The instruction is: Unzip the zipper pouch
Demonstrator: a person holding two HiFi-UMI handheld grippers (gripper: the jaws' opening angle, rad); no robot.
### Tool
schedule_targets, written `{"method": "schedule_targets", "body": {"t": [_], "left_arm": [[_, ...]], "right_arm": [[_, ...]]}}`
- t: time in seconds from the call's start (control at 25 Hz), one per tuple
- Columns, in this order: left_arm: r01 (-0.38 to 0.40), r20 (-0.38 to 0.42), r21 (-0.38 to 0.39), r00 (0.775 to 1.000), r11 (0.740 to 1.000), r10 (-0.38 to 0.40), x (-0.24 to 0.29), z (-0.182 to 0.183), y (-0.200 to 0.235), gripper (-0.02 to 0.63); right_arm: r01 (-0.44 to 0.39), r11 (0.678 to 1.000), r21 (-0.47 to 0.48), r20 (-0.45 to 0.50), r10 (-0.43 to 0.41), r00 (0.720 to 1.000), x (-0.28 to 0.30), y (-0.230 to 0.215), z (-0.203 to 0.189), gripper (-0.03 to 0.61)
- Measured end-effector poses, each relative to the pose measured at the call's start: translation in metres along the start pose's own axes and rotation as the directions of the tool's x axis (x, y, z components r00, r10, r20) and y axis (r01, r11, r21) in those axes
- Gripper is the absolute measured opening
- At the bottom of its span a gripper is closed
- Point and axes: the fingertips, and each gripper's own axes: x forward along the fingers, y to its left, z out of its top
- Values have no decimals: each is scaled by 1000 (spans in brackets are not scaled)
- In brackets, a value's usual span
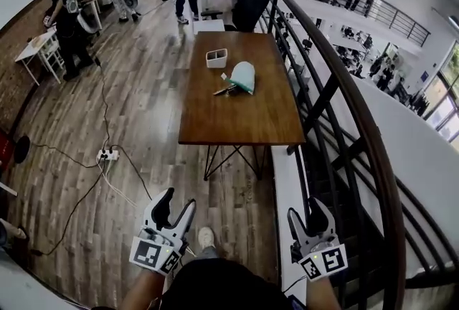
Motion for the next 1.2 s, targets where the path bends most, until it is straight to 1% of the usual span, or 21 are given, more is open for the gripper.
{"method": "schedule_targets", "body": {"t": [0.16,0.32,0.56,0.72,0.92,1.08,1.2], "left_arm": [[3,-1,-29,1000,1000,-3,29,-7,34,235],[1,1,-48,1000,999,-1,54,-10,66,229],[13,-2,-27,1000,1000,-13,82,-7,97,217],[18,-15,-35,1000,999,-18,95,-11,110,198],[30,-42,-31,999,999,-31,114,-20,122,191],[49,-58,-7,997,999,-49,149,-25,127,191],[42,-61,7,997,999,-42,171,-25,130,192]], "right_arm": [[-17,1000,-24,-34,16,999,45,2,-5,244],[-25,997,-74,-59,21,998,83,5,-4,244],[1,998,-61,-46,-4,999,124,-7,-2,235],[14,999,-52,-48,-16,999,137,-11,-6,230],[27,999,-36,-85,-30,996,153,-18,-22,224],[44,999,-24,-75,-46,996,175,-43,-23,218],[27,1000,-3,-90,-27,996,197,-65,-32,207]]}}
